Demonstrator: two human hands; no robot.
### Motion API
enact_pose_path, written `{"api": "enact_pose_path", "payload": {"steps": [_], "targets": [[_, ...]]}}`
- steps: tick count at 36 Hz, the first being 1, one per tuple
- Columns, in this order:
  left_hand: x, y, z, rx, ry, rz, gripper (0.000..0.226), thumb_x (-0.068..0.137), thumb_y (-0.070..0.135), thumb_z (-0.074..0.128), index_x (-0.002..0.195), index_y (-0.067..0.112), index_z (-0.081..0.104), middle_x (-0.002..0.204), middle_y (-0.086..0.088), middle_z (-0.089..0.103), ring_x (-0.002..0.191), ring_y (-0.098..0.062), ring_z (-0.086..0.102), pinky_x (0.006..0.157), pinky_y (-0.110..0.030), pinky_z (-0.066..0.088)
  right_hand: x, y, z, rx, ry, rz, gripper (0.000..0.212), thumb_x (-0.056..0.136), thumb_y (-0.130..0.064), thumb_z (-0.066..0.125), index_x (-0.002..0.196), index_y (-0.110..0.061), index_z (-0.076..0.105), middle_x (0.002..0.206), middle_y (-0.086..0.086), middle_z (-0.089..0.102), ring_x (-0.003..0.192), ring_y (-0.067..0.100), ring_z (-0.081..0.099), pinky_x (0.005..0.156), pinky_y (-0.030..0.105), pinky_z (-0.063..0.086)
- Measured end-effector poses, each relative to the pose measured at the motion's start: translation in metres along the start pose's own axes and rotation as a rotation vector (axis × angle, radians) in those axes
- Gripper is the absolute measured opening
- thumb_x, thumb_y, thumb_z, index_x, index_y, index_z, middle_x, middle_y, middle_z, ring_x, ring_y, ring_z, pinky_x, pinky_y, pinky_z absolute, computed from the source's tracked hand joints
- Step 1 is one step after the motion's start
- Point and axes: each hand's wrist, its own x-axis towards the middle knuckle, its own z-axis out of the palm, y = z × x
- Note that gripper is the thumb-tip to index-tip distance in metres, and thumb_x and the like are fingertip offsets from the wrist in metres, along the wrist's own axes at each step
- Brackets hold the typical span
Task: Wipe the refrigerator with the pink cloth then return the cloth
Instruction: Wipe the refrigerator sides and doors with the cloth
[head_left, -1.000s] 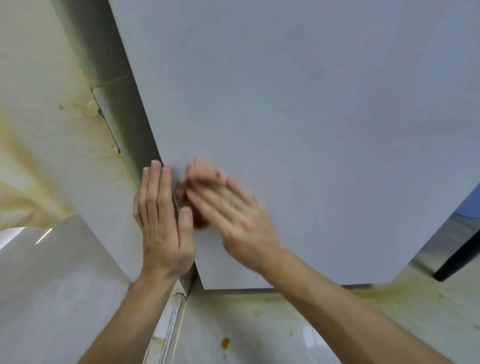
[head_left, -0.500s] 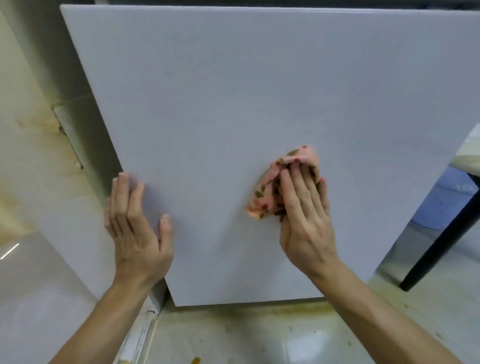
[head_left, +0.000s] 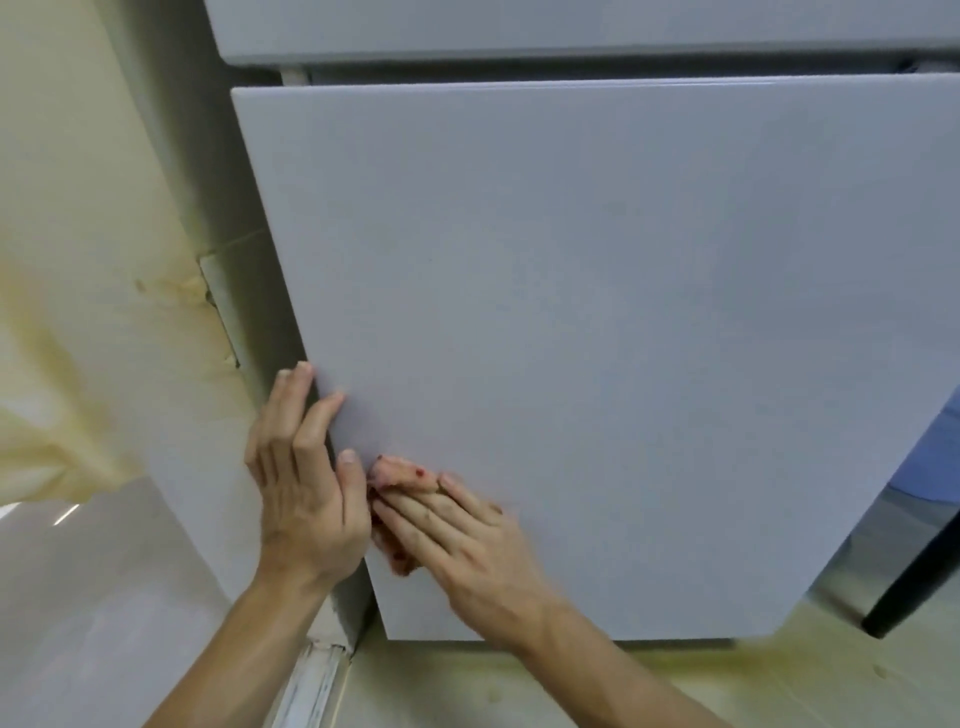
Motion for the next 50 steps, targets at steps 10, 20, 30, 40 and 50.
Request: {"api": "enact_pose_path", "payload": {"steps": [10, 20, 30, 40, 50], "targets": [[0.008, -0.007, -0.007, 0.007, -0.002, 0.018, 0.049, 0.095, 0.008, 0.049, 0.144, 0.009, 0.044, 0.163, -0.013, 0.035, 0.159, -0.024, 0.021, 0.125, -0.053, 0.022, 0.097, 0.043, -0.094, 0.115, 0.778, 0.606, 0.064, 0.097, 0.015, 0.046, 0.157, 0.008, 0.028, 0.166, 0.025, 0.024, 0.16, 0.031, 0.014, 0.132, 0.05, 0.008], [0.053, -0.057, -0.03, 0.181, 0.068, -0.09, 0.058, 0.107, 0.025, 0.039, 0.162, 0.012, 0.026, 0.171, -0.025, 0.013, 0.159, -0.045, 0.004, 0.127, -0.062, 0.007, 0.141, 0.003, -0.06, 0.12, 0.616, 0.246, 0.051, 0.101, 0.004, 0.041, 0.151, 0.0, 0.051, 0.16, 0.016, 0.044, 0.155, 0.028, 0.036, 0.129, 0.047, 0.024], [0.053, -0.057, -0.041, 0.104, 0.052, -0.092, 0.063, 0.105, 0.014, 0.038, 0.165, 0.008, 0.02, 0.174, -0.011, 0.01, 0.162, -0.03, 0.003, 0.129, -0.056, 0.01, 0.047, -0.002, -0.011, -0.019, 0.178, -0.029, 0.05, 0.109, 0.002, 0.029, 0.155, -0.008, 0.049, 0.165, 0.005, 0.039, 0.157, 0.017, 0.031, 0.13, 0.04, 0.025], [0.088, -0.058, -0.045, 0.106, 0.1, -0.058, 0.069, 0.101, 0.02, 0.047, 0.164, 0.018, 0.02, 0.173, -0.015, 0.009, 0.161, -0.034, 0.005, 0.128, -0.06, 0.009, 0.165, 0.034, -0.108, 0.101, 0.746, 0.401, 0.059, 0.095, 0.015, 0.044, 0.152, 0.003, 0.046, 0.162, 0.021, 0.04, 0.155, 0.033, 0.033, 0.131, 0.046, 0.016], [0.136, -0.038, -0.052, 0.064, 0.186, -0.06, 0.061, 0.106, 0.009, 0.042, 0.165, 0.009, 0.024, 0.171, -0.024, 0.012, 0.16, -0.041, 0.006, 0.13, -0.053, 0.007, 0.185, 0.009, -0.079, 0.122, 0.63, 0.149, 0.04, 0.107, -0.001, 0.045, 0.143, -0.003, 0.061, 0.154, 0.012, 0.055, 0.149, 0.023, 0.046, 0.128, 0.041, 0.027]]}}
